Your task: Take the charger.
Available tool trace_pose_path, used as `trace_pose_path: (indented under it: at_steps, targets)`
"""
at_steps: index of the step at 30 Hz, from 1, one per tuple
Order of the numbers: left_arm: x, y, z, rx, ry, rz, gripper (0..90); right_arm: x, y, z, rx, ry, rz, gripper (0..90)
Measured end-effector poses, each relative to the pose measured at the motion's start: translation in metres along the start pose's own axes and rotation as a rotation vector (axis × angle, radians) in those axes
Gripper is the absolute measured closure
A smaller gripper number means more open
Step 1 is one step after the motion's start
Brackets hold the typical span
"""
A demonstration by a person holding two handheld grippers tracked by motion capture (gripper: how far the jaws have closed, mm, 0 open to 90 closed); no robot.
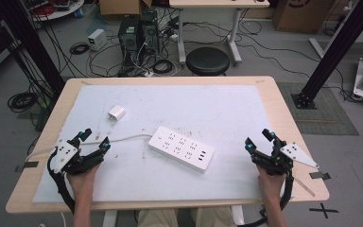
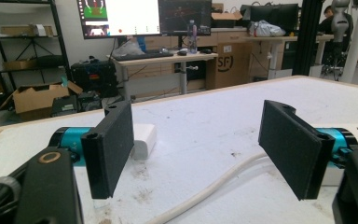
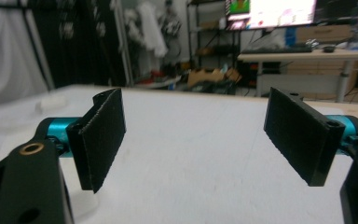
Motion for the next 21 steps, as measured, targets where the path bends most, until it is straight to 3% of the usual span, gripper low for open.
trace_pose_path:
  at_steps: [1,2,4,6,11,14,21]
  targets:
    - [0.000,0.000,-0.001,0.001,0.003,-0.001,26.6,0.001,-0.003,-0.001,-0.005,-0.032,0.005,21.0]
    - [0.000,0.000,-0.001,0.002,0.004,0.000,26.5,0.003,-0.006,-0.002,0.003,-0.042,0.034,21.0]
    - [0.000,-0.001,-0.001,0.000,0.007,0.001,26.5,0.003,-0.006,-0.002,0.003,-0.042,0.034,21.0]
    - [0.000,0.000,0.000,0.001,0.020,-0.001,26.5,0.004,-0.007,-0.002,0.012,-0.028,0.053,21.0]
    - [0.001,-0.001,-0.001,0.004,0.009,0.013,26.5,0.006,-0.006,0.003,-0.019,0.024,0.062,21.0]
    - [0.001,-0.002,-0.001,0.009,0.013,0.018,26.5,0.009,-0.008,0.011,-0.031,0.095,0.088,21.0]
    - [0.001,-0.003,0.003,0.003,0.058,0.033,26.7,0.009,-0.007,0.012,-0.016,0.104,0.085,21.0]
Point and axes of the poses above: each handheld gripper's, and its own axes: y roughly backward along the jaws, x roughly out of its underside, z roughly to its left, the point moved 5 cm from there along -y, roughly forward along the jaws, and after that the axes turned 11 degrees about x, right-handed, at the moved point
